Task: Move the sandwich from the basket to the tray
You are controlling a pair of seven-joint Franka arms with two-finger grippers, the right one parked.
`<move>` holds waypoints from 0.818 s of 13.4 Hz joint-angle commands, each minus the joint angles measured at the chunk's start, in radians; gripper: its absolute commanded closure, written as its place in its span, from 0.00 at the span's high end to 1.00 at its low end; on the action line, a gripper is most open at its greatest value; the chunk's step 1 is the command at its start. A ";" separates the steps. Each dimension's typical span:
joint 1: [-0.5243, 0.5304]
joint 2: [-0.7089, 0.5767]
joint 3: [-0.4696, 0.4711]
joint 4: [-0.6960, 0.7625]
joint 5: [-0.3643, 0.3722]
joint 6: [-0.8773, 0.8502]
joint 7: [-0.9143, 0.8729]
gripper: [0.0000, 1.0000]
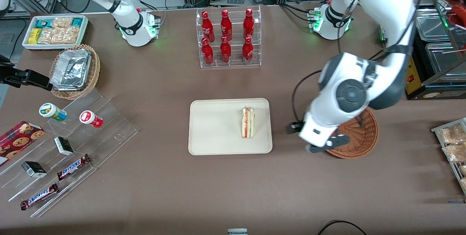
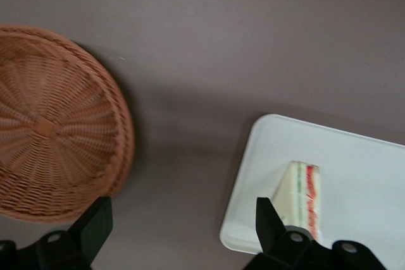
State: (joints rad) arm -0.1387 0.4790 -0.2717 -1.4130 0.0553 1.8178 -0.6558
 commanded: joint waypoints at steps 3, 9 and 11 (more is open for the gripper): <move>0.131 -0.141 -0.006 -0.090 -0.014 -0.098 0.134 1.00; 0.188 -0.258 0.015 -0.069 -0.005 -0.271 0.257 1.00; 0.185 -0.266 0.041 -0.038 -0.006 -0.333 0.296 1.00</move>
State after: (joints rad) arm 0.0445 0.2402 -0.2516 -1.4578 0.0537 1.5333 -0.4072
